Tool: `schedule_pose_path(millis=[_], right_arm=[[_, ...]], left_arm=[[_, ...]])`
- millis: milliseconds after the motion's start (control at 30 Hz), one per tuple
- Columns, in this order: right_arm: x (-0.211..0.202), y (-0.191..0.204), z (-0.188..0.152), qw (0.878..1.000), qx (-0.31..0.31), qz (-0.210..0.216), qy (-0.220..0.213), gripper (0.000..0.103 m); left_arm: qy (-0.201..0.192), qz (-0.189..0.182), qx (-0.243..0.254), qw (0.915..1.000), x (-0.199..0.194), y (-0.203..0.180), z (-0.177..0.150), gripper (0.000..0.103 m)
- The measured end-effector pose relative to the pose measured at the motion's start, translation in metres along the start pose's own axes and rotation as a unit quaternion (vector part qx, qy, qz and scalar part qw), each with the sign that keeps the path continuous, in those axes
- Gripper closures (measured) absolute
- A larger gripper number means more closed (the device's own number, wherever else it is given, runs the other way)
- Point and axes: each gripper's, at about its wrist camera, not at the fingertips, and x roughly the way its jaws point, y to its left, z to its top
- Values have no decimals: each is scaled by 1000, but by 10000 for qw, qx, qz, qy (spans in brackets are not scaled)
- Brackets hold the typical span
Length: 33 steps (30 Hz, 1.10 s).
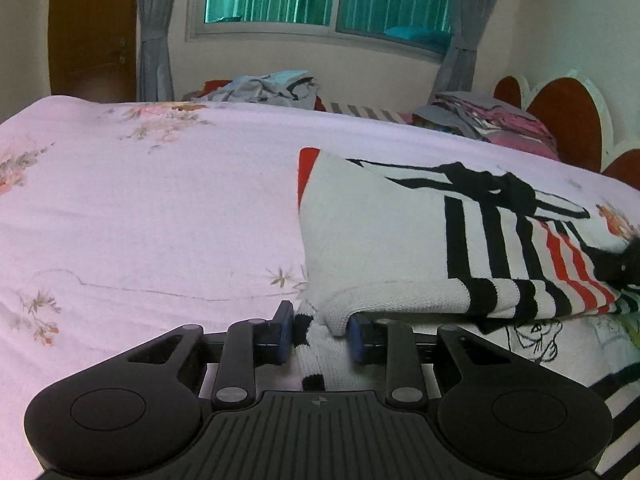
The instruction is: Fold small clothes
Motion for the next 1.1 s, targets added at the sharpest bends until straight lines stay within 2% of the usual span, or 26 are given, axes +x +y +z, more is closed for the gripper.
schedule_pose_path(millis=[33, 200, 267, 367, 400, 567, 600, 667, 733, 767, 833, 867, 900, 967, 1100], right_arm=[[-1, -4, 0, 9999, 89, 60, 8, 89], [-4, -19, 5, 9991, 408, 43, -75, 58], [0, -26, 6, 9986, 521, 81, -13, 59], [1, -21, 5, 9994, 333, 83, 31, 94], [-2, -19, 6, 9996, 272, 82, -25, 95], [-23, 0, 15, 9939, -704, -46, -852, 96], [-20, 1, 16, 9925, -879, -137, -835, 96], [-2, -8, 15, 9961, -782, -201, -368, 94], [8, -20, 10, 9981, -535, -297, -102, 86], [6, -25, 9, 9986, -421, -280, -129, 82], [-1, -35, 11, 9996, -113, -191, -157, 69], [-5, -39, 11, 9997, 22, -134, -184, 56], [-8, -43, 12, 9996, 122, -77, -224, 51], [-10, -46, 14, 9996, 190, 16, -213, 51], [-6, -52, 14, 9994, 330, 22, -130, 53]], left_arm=[[10, -20, -32, 10000, -1, 0, 1, 75], [92, -40, -60, 9999, -1, 1, 2, 75], [132, -48, -105, 9998, 0, 2, 2, 75], [162, -19, -8, 9999, 1, 0, 0, 75], [169, -10, 19, 9999, 1, -1, -1, 75], [183, 11, 105, 9998, 1, -6, -1, 75], [182, 18, 128, 9998, 1, -6, -1, 75], [192, 36, 146, 9997, 1, -7, -2, 75], [240, 6, 75, 9997, -1, -6, 1, 75], [227, -32, -21, 9997, -4, -5, 2, 74], [127, -135, -124, 9998, -15, -1, 3, 74], [127, -177, -100, 9997, -20, -1, 4, 68], [120, -221, -83, 9997, -26, 0, 5, 48], [-13, -169, -77, 9998, -37, 0, 6, 29], [-58, -298, -95, 9995, -49, 0, 17, 29]])
